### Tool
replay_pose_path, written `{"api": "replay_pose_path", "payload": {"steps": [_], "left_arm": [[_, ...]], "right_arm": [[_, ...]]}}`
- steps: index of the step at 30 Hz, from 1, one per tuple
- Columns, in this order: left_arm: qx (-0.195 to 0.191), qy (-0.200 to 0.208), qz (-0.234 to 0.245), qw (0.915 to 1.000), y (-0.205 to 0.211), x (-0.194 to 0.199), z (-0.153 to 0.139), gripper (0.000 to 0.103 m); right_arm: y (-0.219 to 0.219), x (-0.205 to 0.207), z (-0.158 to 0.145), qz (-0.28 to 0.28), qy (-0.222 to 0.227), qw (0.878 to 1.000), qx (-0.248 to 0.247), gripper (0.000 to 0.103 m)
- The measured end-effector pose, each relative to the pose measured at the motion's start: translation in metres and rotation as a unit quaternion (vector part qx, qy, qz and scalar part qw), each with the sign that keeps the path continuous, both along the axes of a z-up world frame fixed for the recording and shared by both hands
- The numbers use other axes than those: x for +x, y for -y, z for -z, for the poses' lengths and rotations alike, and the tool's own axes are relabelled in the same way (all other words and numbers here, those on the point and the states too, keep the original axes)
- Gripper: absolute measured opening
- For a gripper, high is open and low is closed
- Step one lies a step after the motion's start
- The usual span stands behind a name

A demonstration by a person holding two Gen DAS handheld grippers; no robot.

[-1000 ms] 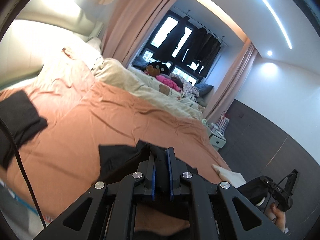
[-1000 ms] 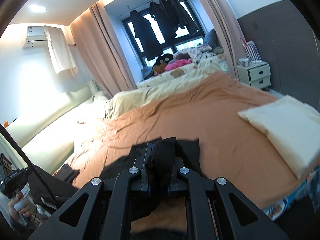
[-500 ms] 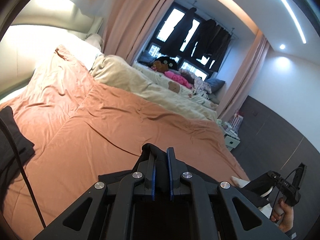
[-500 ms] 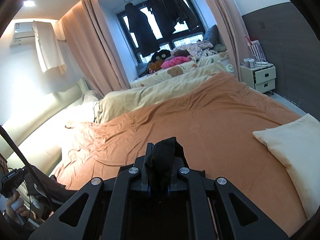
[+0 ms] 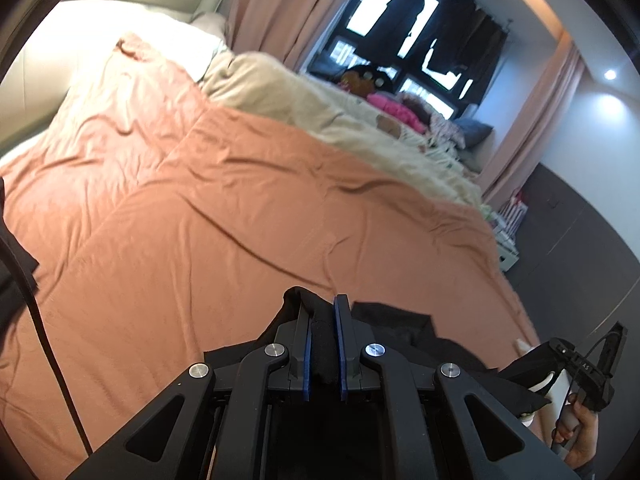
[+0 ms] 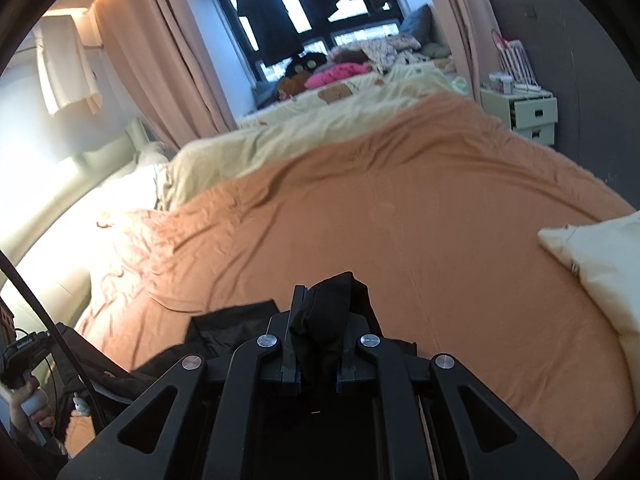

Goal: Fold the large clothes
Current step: 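Lift the hem with both grippers, fold it over toward the collar, and open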

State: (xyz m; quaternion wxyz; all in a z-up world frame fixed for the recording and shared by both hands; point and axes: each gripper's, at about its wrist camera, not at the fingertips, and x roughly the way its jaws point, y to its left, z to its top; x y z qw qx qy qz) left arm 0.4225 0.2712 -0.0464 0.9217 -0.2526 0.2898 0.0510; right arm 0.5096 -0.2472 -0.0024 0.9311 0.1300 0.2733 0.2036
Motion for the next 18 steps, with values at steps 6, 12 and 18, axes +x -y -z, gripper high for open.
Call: {"api": "replay_pose_path", "payload": {"steps": [6,12,18], "left_arm": [[-0.009,-0.038,-0.014,0.9991,-0.012,0.027,0.038,0.012],[-0.042,-0.054,-0.036,0.9970,-0.029,0.033,0.046,0.081],[-0.025,-0.045,-0.049,0.9975,-0.029,0.005,0.039,0.088]], "right_arm": [[-0.015,0.041,0.016,0.005,-0.039,0.999,-0.010,0.012],[-0.023,0.064,0.011,0.015,-0.051,0.999,-0.004,0.103],[-0.018,0.061,0.006,0.004,-0.061,0.998,0.018,0.103]]}}
